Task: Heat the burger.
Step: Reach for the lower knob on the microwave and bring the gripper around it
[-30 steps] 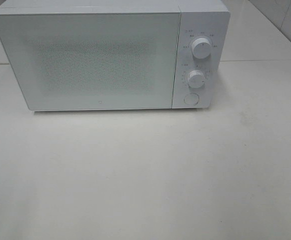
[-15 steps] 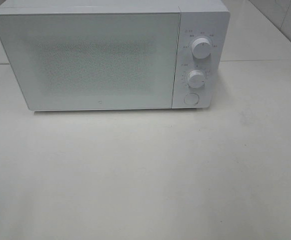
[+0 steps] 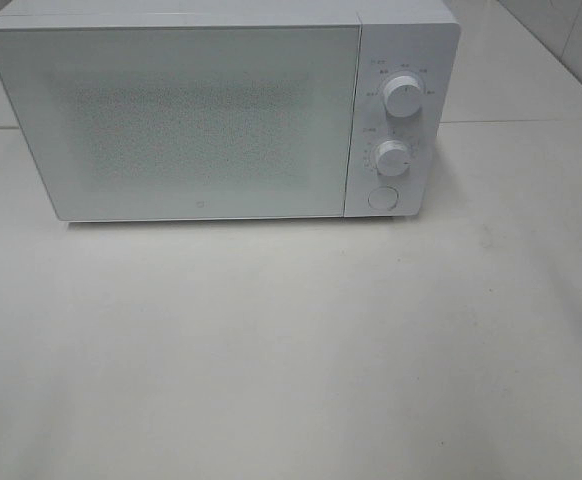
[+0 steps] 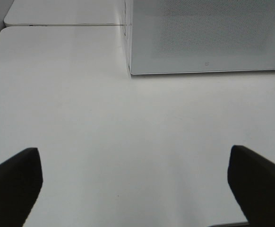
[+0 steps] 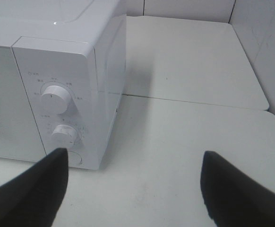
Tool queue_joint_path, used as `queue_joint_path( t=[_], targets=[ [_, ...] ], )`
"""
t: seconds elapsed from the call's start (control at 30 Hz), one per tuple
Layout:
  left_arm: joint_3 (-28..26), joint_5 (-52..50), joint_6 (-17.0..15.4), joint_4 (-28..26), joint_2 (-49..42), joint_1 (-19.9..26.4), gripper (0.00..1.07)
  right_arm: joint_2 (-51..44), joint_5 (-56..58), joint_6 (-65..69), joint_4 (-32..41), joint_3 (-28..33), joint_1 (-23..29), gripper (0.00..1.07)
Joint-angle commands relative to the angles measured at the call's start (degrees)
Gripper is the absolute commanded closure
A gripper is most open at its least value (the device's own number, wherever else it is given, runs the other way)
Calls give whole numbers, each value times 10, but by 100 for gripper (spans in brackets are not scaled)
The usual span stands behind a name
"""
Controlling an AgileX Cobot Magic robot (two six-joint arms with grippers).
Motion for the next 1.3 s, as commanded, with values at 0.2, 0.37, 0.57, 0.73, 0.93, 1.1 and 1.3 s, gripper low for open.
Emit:
queue_joint_path(
  t=[0.2,0.37,0.57,0.73,0.93,1.1,1.3],
  targets=[
    [2,1,-3,-1,-11,2,7,84,-205,-1,-30,38,-3,32],
    [2,1,-3,-1,-11,2,7,128,-310,-21,-17,72,-3,32],
    [2,1,-3,-1,-11,2,7,201,-405,-118,120,97,-2,32],
    [2,1,-3,-1,-11,2,7,239,-513,-175,156,123,-2,32],
    [2,1,-3,-1,-11,2,7,293,-604,-219,270,152,53,32],
    [2,1,-3,-1,-11,2,7,336,-669,-307,384,153,149,32],
    [2,1,-3,-1,-11,2,7,390,-751,-331,534,150,260,32]
  ],
)
